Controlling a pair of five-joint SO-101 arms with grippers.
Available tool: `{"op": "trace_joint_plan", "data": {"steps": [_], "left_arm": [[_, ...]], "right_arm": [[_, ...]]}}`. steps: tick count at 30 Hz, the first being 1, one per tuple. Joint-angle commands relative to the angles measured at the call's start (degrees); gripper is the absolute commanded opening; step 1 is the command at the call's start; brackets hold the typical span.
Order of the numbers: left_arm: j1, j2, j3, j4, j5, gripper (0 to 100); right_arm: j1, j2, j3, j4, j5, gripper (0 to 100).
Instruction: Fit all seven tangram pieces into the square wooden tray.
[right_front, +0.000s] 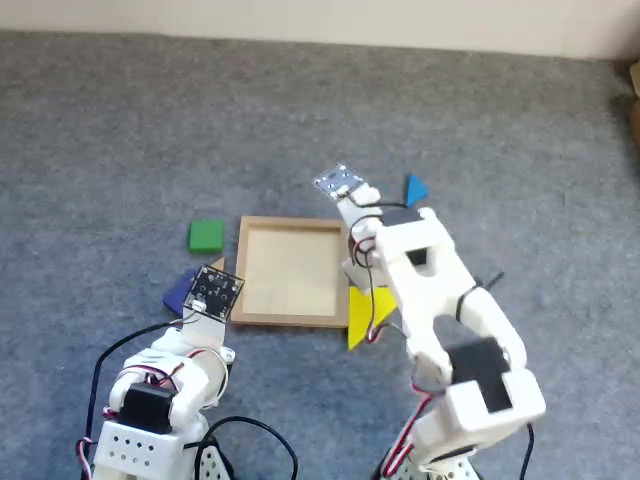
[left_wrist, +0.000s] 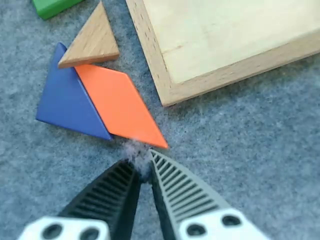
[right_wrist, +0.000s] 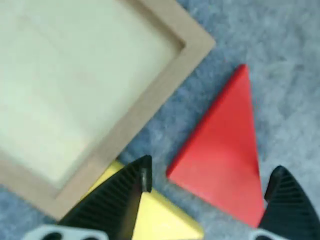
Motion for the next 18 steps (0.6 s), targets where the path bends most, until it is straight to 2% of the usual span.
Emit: {"op": "trace_joint_plan", "data": {"steps": [1, 8, 11, 18], "left_arm": [[-0.3, -2.1, 1.2, 0.4, 0.3, 1], [-0.3, -2.1, 1.2, 0.4, 0.3, 1], [-0.3, -2.1, 1.2, 0.4, 0.3, 1], [-0.3, -2.1, 1.2, 0.4, 0.3, 1]], "right_arm": [[1.5, 4.3, -7.1, -0.7, 0.9, 35.0], [4.2, 8.8, -9.8, -0.5, 1.1, 35.0], [4.6, 8.7, -10.1, 3.0, 1.1, 35.0], [4.8, 9.1, -10.1, 6.9, 5.9, 35.0]]}}
